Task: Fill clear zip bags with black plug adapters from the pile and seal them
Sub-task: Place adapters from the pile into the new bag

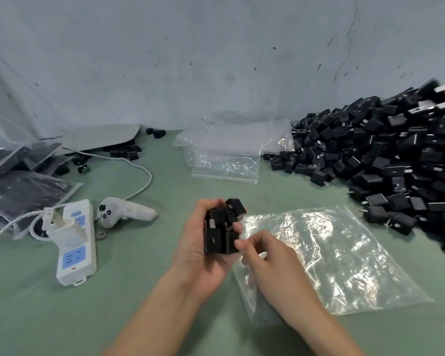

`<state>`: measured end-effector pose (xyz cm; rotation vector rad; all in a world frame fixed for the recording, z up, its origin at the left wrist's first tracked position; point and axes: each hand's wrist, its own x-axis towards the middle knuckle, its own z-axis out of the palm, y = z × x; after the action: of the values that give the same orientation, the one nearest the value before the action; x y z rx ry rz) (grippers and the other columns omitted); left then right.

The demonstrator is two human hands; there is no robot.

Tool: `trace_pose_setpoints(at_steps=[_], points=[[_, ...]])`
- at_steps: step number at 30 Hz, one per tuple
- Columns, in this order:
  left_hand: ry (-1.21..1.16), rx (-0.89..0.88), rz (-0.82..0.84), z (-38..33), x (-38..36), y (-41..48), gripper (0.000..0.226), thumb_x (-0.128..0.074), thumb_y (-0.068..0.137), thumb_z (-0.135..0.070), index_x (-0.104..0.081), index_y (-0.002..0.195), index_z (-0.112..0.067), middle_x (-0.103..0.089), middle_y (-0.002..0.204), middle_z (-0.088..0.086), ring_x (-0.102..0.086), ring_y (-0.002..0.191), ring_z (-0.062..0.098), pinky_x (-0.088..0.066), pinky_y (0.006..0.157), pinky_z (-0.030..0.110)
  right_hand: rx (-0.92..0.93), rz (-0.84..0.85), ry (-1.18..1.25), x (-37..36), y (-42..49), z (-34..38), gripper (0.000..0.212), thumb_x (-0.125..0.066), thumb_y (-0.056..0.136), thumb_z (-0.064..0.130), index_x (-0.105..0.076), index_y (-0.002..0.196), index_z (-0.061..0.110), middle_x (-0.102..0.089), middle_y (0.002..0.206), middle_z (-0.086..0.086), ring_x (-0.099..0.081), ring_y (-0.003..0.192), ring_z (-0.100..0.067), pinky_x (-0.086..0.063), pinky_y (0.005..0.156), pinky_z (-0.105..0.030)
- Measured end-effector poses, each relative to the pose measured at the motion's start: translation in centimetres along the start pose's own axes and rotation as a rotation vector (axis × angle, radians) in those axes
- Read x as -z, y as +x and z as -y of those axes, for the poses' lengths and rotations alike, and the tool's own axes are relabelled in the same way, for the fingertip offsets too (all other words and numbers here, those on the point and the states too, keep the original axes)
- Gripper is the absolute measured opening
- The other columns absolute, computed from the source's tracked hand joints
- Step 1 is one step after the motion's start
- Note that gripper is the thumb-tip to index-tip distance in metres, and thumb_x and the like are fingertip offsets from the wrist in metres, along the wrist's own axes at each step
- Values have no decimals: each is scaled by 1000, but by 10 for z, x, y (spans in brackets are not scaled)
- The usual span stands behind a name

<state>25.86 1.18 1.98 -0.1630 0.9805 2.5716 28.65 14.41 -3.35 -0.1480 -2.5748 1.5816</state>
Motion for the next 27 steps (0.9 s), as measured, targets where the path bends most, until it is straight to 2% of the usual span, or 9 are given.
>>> trace_pose_setpoints(at_steps=[2, 4, 10, 15, 17, 19, 21, 24, 27], points=[[-21, -24, -102, 11, -2, 0, 12, -70, 80, -23, -67, 76, -12, -61, 89, 15, -54, 62, 17, -44, 49, 27, -13, -51, 44, 0, -1, -1, 21, -58, 96, 39, -62, 80, 26, -68, 76, 22, -63, 64, -5, -50, 63, -23], [4, -77, -188, 14, 3, 2, 14, -67, 82, -24, -67, 76, -11, -61, 89, 14, -54, 62, 17, -48, 51, 28, -33, -133, 131, 4, -1, -1, 20, -58, 94, 36, -63, 78, 25, -68, 74, 15, -63, 62, -5, -49, 60, -26], [203, -104, -294, 30, 13, 2, 22, -72, 81, -36, -67, 88, -15, -67, 82, 9, -65, 65, 19, -56, 58, 32, 37, -215, 254, 0, -8, 14, 20, -59, 91, 42, -63, 77, 30, -69, 76, 18, -63, 56, -6, -42, 52, -17], [357, -137, -198, 41, 5, -2, 31, -59, 87, -53, -77, 90, -28, -77, 100, 9, -75, 90, 22, -57, 60, 30, 165, -279, 132, -6, -12, 20, 20, -61, 88, 44, -61, 75, 28, -64, 78, 10, -58, 67, -12, -45, 60, -26], [371, -98, -159, 42, 6, -4, 27, -56, 90, -44, -76, 98, -28, -76, 105, 9, -74, 94, 23, -56, 63, 31, 208, -292, 94, -3, -12, 21, 20, -62, 88, 44, -60, 75, 30, -63, 79, 11, -58, 67, -11, -43, 58, -24], [447, -116, -111, 42, 10, -4, 22, -59, 91, -30, -73, 108, -29, -75, 110, 7, -72, 102, 23, -55, 74, 35, 262, -303, 49, 0, -12, 21, 20, -61, 87, 47, -60, 76, 31, -62, 79, 12, -58, 67, -11, -42, 58, -22], [504, -173, -72, 42, 14, -5, 24, -65, 87, -24, -70, 108, -33, -74, 112, 4, -71, 105, 22, -52, 83, 37, 323, -296, 35, 4, -13, 22, 22, -57, 88, 53, -60, 79, 33, -61, 79, 13, -59, 69, -11, -42, 59, -21], [651, -264, -97, 41, 21, -5, 21, -62, 97, -28, -68, 114, -39, -73, 115, -5, -70, 106, 15, -55, 85, 34, 354, -251, 73, 13, -11, 23, 23, -47, 95, 56, -61, 88, 38, -64, 79, 13, -63, 65, -10, -49, 59, -25], [883, -352, -111, 35, 32, -3, 24, -54, 102, -30, -68, 118, -42, -66, 119, -28, -58, 115, -9, -45, 93, 15, 318, -318, 89, 27, -2, 17, 18, -45, 102, 43, -61, 93, 40, -64, 82, 20, -61, 64, -5, -44, 57, -16]])
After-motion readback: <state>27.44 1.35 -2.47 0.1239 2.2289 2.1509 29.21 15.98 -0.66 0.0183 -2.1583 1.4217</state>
